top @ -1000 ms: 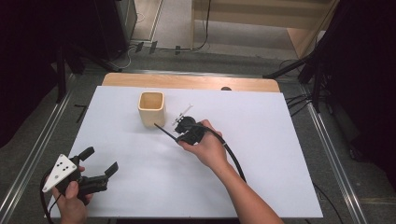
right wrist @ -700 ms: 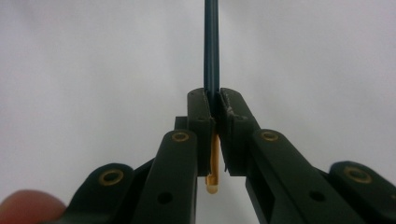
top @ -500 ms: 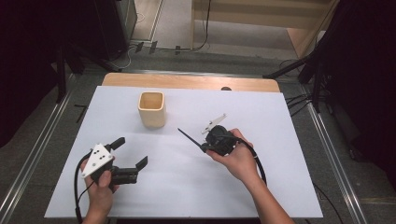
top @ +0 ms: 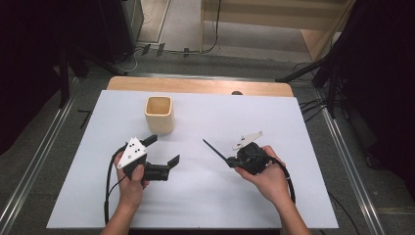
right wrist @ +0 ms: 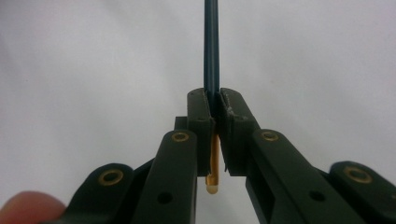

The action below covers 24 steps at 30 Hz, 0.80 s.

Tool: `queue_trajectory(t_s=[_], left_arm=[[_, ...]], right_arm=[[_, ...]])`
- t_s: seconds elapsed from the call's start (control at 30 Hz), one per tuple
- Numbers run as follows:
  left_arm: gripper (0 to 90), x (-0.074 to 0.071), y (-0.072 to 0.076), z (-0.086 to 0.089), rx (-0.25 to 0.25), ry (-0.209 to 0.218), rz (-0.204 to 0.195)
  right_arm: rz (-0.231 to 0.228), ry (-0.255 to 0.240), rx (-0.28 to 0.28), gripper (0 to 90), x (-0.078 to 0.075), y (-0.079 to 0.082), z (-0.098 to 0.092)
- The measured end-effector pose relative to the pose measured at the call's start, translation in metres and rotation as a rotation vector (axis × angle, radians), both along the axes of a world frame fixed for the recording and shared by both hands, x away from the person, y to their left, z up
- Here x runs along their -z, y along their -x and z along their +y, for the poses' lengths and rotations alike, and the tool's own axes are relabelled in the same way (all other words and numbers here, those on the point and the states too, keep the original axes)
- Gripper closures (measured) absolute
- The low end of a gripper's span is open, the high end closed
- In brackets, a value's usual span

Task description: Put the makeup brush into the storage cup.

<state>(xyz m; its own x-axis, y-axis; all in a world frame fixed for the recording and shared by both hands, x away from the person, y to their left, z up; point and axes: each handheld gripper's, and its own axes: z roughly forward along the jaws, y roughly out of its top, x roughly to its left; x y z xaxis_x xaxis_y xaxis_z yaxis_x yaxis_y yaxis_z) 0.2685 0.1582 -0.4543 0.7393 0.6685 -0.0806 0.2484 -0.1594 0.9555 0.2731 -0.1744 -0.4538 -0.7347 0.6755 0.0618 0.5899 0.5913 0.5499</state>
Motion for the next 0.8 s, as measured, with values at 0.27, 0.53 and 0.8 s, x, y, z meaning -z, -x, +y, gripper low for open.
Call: queue_trajectory(t_s=[0.27,0.53,0.8], left_arm=[[0.0,0.002,-0.007,-0.001,0.076,0.003,0.047],[6.4,0.003,-0.009,-0.006,0.107,-0.029,0.076],[10.6,0.003,-0.007,-0.013,0.161,-0.028,0.102]], right_arm=[[-0.096,-0.023,0.003,85.0,0.003,0.011,0.000],[-0.138,-0.007,-0.030,85.0,0.001,0.019,0.005],[-0.180,-0.015,-0.090,85.0,0.000,0.025,0.012]])
